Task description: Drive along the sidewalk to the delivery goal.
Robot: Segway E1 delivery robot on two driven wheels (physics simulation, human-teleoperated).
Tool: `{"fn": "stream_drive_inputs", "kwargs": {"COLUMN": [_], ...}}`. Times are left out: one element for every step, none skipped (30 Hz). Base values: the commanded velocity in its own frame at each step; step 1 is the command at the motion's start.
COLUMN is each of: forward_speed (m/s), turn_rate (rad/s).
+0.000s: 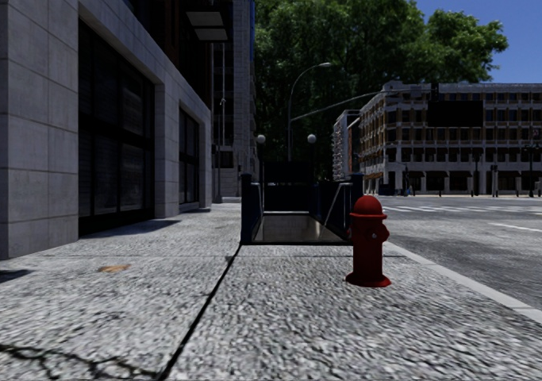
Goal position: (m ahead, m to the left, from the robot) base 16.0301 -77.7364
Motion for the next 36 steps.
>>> {"fn": "stream_drive_inputs", "kwargs": {"forward_speed": [2.00,2.00,2.00,2.00,2.00,2.00,2.00,2.00,2.00,2.00,2.00,2.00,2.00,2.00,2.00,2.00,2.00,2.00,2.00,2.00,2.00,2.00,2.00,2.00,2.00,2.00,2.00,2.00,2.00,2.00,2.00,2.00,2.00,2.00,2.00,2.00], "turn_rate": [0.34,0.34,0.34,0.34,0.34,0.34,0.34,0.34,0.35,0.36,0.36,0.38,0.39,0.39,0.39,0.40,0.43,0.44,0.44,0.44,0.44,0.44,0.44,0.44,0.44,0.44,0.44,0.44,0.44,0.44,0.44,0.44,0.44,0.44,0.44,0.44]}}
